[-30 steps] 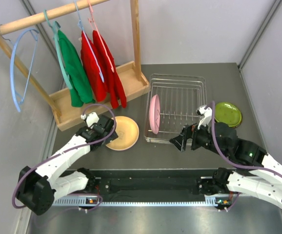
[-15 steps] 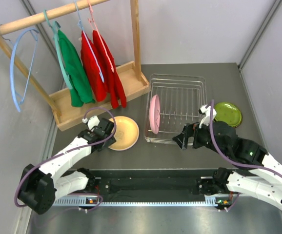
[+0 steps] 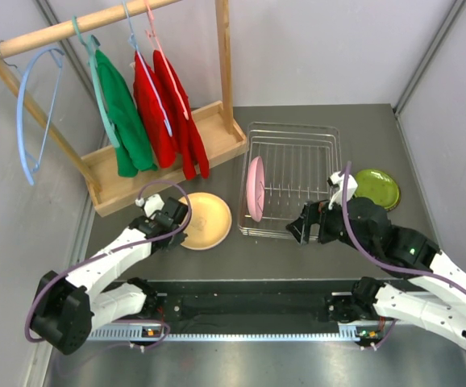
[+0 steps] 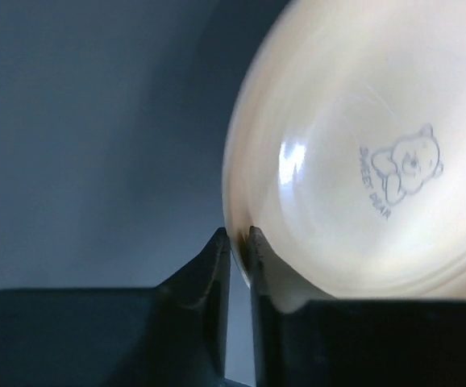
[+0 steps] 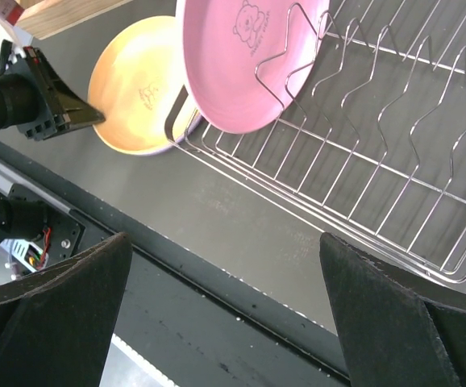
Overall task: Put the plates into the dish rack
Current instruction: Pick up the plate at the center of the board.
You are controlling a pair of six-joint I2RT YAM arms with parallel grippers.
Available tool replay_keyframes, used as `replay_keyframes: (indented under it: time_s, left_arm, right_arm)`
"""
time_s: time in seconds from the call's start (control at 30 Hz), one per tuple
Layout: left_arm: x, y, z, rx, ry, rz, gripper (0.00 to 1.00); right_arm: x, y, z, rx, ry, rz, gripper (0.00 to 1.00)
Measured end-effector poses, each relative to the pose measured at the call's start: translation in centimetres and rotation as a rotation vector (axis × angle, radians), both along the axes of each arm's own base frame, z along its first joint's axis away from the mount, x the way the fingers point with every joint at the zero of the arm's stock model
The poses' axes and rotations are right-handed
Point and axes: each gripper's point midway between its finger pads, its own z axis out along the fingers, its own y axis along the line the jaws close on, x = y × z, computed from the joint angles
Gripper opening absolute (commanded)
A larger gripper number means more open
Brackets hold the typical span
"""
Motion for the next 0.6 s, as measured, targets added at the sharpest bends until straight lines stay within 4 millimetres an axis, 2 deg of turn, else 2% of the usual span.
replay_keyframes:
  time_s: [0.23, 0.6]
  left_arm:
    - [0.3, 0.0, 1.5, -0.010, -0.028, -0.001, 0.00]
    - [1.8, 0.2, 6.8, 0.002, -0.123, -0.002, 0.00]
  right_arm:
    - [0.1, 0.0, -0.1, -0.002, 0.006, -0.003, 0.99]
    - [0.1, 0.4, -0.7, -0.013, 0.031, 0.004, 0.99]
